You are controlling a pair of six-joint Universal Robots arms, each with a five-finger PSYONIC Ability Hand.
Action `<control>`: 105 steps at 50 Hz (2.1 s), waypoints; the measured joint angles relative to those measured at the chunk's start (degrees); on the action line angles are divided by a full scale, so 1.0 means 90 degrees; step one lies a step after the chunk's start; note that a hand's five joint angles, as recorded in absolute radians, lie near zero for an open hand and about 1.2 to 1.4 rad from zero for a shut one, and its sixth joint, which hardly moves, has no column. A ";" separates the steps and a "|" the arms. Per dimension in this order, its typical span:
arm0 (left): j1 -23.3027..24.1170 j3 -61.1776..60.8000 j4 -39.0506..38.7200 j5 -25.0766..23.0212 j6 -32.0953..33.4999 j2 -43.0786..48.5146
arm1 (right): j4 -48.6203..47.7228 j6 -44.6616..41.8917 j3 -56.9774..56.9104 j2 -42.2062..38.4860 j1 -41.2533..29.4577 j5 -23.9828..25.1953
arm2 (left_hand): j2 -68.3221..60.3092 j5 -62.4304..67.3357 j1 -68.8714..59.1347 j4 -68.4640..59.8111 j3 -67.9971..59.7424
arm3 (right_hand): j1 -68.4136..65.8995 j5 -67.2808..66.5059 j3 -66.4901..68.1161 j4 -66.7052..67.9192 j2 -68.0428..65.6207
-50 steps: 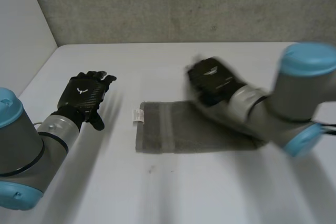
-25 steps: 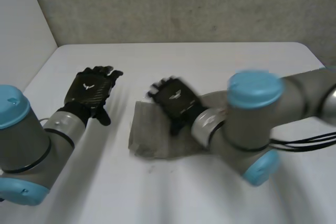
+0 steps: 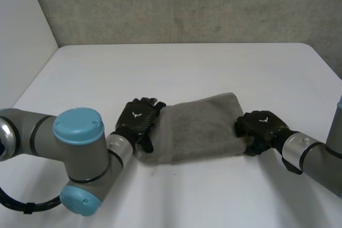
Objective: Fold the towel.
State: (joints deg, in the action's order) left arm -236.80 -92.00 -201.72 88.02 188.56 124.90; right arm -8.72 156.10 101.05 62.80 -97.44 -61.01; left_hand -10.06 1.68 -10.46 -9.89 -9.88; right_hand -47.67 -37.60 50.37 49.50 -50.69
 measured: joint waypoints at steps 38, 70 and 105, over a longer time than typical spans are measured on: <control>-0.0911 -0.0762 0.0099 0.1001 0.0181 -0.2869 | 0.0261 -0.0641 -0.2862 -0.1221 -0.4213 -0.1291 | 0.0012 -0.0001 0.0001 0.0012 0.0013 | 0.3444 0.3396 -0.3784 -0.3742 0.3808; 0.0015 0.0496 0.1267 0.0739 -0.1129 -0.0047 | 0.1376 0.2198 -0.3746 -0.2059 -0.2197 -0.0305 | -0.0142 0.0000 -0.0074 -0.0163 -0.0159 | 0.3681 0.3692 -0.4226 -0.4000 0.4094; -0.0997 0.1745 0.3128 0.0685 -0.0648 -0.4068 | 0.1690 0.1909 -0.3548 0.2033 -0.0970 -0.2470 | -0.0124 0.0061 -0.0131 -0.0140 -0.0146 | 0.3682 0.3810 -0.4226 -0.4000 0.4094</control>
State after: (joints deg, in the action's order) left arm -245.77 -76.29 -173.56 94.18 182.73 88.29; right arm 6.49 173.27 69.12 81.09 -106.16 -83.25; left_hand -11.17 2.23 -11.64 -11.16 -11.20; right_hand -14.54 -3.31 12.34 13.50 -13.85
